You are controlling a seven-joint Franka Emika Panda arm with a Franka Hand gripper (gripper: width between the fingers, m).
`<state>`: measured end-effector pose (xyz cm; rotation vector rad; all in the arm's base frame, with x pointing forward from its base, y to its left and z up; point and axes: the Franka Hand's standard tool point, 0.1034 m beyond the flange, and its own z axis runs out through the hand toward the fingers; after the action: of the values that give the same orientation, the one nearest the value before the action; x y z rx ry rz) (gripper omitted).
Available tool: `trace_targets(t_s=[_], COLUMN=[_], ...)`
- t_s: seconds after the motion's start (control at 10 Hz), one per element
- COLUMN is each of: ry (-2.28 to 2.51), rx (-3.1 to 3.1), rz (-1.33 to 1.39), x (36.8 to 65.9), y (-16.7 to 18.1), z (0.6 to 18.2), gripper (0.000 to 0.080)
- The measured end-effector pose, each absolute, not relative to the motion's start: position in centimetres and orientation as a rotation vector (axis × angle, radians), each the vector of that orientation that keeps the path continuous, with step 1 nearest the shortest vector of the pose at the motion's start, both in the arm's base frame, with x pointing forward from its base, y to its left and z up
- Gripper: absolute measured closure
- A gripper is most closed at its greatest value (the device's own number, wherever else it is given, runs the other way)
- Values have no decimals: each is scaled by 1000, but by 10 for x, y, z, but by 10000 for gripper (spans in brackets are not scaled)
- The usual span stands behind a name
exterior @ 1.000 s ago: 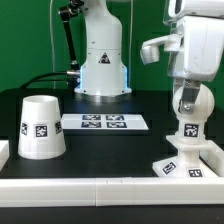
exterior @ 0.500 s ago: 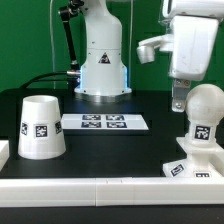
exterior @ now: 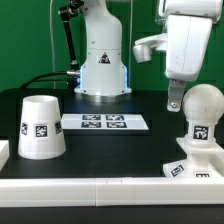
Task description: Assemble lamp
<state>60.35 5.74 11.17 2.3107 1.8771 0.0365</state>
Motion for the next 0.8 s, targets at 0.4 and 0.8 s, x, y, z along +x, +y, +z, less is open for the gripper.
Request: trace_targets(t_s=[0.4, 0.8], ry=[1849, 1950], rx=[2333, 2247], rz=[42, 12], x=[604, 610], y=[58, 65], z=[111, 119], gripper=[660, 159])
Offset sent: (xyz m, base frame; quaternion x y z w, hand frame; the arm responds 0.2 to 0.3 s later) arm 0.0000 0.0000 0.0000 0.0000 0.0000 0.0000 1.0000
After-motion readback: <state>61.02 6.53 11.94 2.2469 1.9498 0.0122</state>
